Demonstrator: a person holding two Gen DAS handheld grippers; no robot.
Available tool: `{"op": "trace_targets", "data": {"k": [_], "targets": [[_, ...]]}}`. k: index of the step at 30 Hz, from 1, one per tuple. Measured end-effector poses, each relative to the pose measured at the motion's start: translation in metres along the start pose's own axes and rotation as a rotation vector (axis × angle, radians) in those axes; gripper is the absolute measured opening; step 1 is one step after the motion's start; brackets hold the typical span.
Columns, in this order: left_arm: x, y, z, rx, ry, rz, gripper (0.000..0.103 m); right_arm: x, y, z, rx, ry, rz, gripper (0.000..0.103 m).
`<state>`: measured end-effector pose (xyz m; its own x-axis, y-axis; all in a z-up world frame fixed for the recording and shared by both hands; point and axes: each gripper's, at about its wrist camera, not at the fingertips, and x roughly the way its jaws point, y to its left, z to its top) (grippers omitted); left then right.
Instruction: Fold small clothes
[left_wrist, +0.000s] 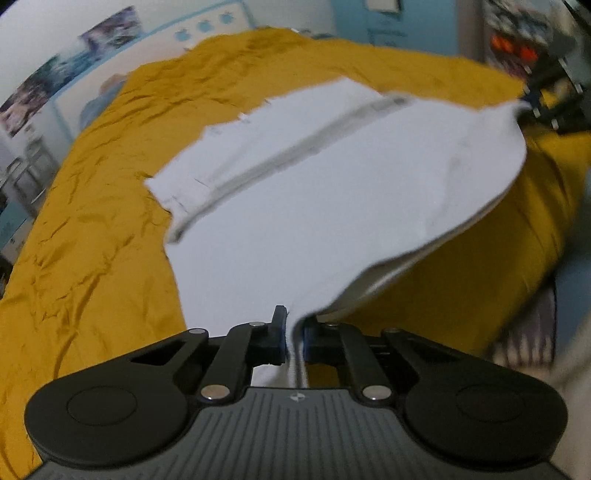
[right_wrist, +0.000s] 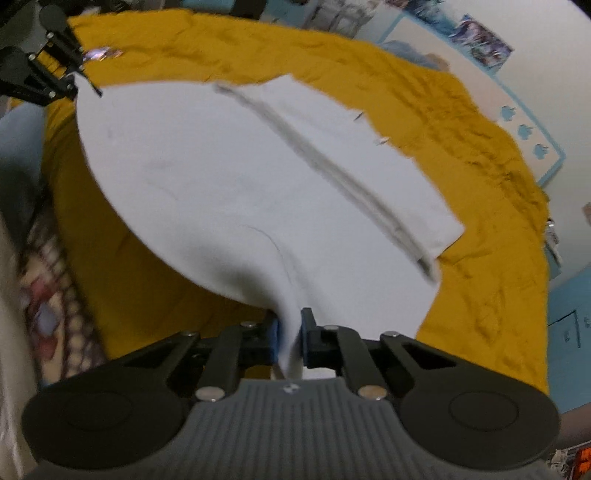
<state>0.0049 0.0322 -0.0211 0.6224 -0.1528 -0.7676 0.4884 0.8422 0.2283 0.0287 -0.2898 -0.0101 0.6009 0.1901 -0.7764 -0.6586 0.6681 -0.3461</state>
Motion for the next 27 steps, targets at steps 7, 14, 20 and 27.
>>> {"op": "trace_targets", "data": {"k": [7, 14, 20, 27], "targets": [[0.045, 0.055, 0.037, -0.181, 0.02, -0.025, 0.008, 0.043, -0.043, 0.038, 0.065, -0.031, -0.079, 0.003], [0.107, 0.101, 0.037, -0.348, 0.13, -0.175, 0.012, 0.114, -0.075, 0.054, 0.184, 0.043, 0.0, 0.004], [0.123, 0.126, 0.025, -0.501, 0.15, -0.276, 0.028, 0.14, -0.085, 0.051, 0.26, 0.078, 0.041, 0.019], [0.121, 0.153, 0.008, -0.658, 0.133, -0.416, 0.048, 0.129, -0.109, 0.046, 0.355, 0.059, 0.043, 0.046]]}}
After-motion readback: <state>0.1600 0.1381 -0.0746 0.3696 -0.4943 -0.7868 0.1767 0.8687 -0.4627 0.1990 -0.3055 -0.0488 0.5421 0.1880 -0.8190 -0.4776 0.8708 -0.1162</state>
